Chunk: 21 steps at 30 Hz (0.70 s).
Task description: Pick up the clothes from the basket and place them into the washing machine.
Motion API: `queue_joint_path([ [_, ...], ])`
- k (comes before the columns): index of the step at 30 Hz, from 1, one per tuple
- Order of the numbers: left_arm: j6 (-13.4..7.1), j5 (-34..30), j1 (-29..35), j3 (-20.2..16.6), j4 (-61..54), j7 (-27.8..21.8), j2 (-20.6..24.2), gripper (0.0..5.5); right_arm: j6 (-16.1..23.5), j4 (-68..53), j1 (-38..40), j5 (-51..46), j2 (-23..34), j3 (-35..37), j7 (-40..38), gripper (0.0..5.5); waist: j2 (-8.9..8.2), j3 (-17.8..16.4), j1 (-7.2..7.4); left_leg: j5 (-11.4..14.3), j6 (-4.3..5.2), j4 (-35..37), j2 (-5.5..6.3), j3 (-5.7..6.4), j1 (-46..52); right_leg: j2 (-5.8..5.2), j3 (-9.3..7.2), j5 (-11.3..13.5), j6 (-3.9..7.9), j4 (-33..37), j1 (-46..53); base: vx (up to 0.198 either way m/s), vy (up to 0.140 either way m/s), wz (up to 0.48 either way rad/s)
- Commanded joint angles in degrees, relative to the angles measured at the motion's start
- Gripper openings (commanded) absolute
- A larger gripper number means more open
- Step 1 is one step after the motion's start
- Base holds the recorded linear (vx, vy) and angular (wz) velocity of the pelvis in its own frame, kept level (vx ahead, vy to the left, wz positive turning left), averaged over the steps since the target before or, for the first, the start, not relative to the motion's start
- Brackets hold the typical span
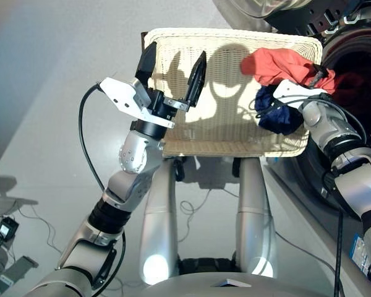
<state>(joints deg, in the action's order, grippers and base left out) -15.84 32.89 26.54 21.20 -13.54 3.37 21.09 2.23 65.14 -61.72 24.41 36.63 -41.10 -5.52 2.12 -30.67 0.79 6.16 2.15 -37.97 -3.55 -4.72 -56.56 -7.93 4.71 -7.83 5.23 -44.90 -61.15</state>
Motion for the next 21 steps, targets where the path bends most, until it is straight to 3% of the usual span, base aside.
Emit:
queue_joint_path([
  [1,-2.58,-2.48,0.49,-1.07,-4.13,-1.31,0.54,5.50,2.21,-2.54,1.11,7.25,-1.43,-3.98,2.80,5.50,0.06,0.88,-0.78,1.81,2.68,-1.20,-1.18,2.04,0.90,-1.06,-0.23,4.91,1.99,6.10,1.91,0.000,0.000,0.000],
  [9,-2.71,-2.90,0.72,-0.93,-3.43,-1.78,0.36,5.50,2.81,-3.77,3.30,13.48,-1.89,-6.62,5.48,5.50,0.01,0.88,-0.88,2.05,2.61,-1.51,-1.03,2.37,0.26,-1.09,-0.27,4.54,2.02,5.66,1.29,0.000,0.000,0.000],
  [21,-1.76,-2.73,1.26,-1.23,-3.97,-0.75,0.61,5.50,0.78,3.77,-0.26,4.94,-2.71,-2.31,4.01,5.50,1.26,0.88,-1.38,2.61,2.71,-4.05,-1.36,2.30,-3.05,-0.84,0.01,3.43,1.65,2.69,-2.29,0.000,0.000,0.000],
])
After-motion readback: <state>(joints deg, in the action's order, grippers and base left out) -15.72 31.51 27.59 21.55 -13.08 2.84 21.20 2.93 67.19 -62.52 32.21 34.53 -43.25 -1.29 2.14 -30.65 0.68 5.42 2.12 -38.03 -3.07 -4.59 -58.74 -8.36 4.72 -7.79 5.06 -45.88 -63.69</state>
